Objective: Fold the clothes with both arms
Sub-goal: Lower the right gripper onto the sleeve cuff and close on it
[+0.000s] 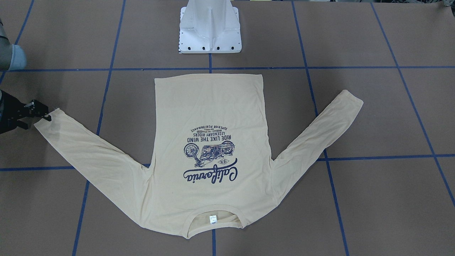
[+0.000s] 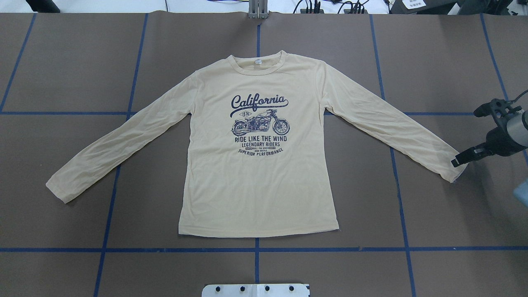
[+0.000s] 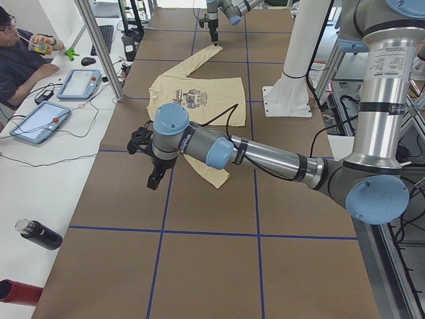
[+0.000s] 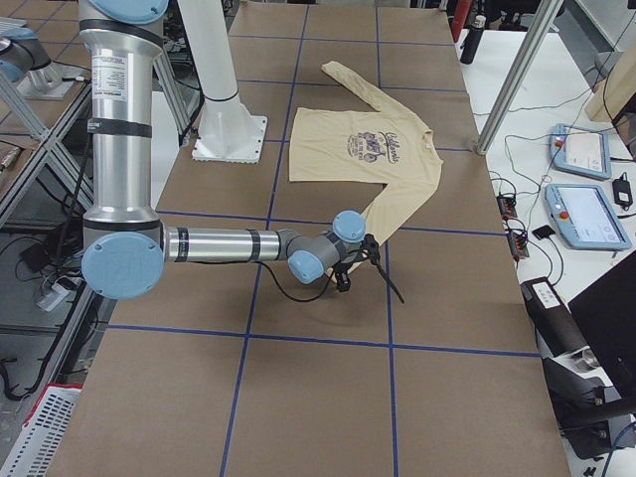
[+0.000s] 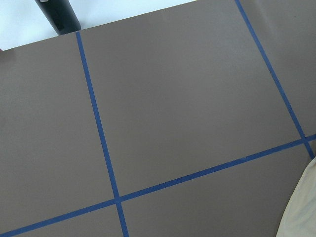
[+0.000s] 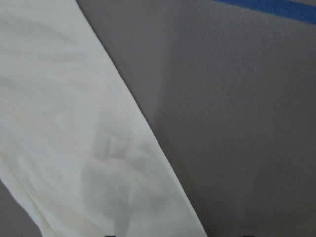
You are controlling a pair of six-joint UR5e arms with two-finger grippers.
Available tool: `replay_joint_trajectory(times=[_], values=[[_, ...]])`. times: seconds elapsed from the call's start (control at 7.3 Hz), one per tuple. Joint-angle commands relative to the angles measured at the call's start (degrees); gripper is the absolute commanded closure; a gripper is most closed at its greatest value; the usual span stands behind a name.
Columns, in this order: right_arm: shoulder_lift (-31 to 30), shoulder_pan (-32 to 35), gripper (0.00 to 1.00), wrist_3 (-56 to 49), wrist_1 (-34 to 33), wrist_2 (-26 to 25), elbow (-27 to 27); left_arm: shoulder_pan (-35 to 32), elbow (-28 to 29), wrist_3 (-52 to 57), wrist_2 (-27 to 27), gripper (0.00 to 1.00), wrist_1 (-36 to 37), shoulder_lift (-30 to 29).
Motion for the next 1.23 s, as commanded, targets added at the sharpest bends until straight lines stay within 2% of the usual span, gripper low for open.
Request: replay_joint_trajectory(times=[0.0,0.41,0.96,1.1], values=[[-0.71,-0.46,0.24,-0.01,-0.04,0.00,-0.12,0.00,0.10,0.00,-0.01,0.01,0.09,-0.03],[-0.45,-0.46,0.46,0.07,-0.04,0.09,0.32,0.00,0.63,0.00,-0.01,0.01,0.09,-0.03],[0.25,0.41,0.47,0.16,-1.18,2.02,1.81,0.00,0.89,0.00,-0.10,0.01,0.27,-0.03],[0.25,0.68,0.55,0.16,-3.45,2.11,3.73,0.00,0.89,0.00,-0.10,0.01,0.35,-0.03]])
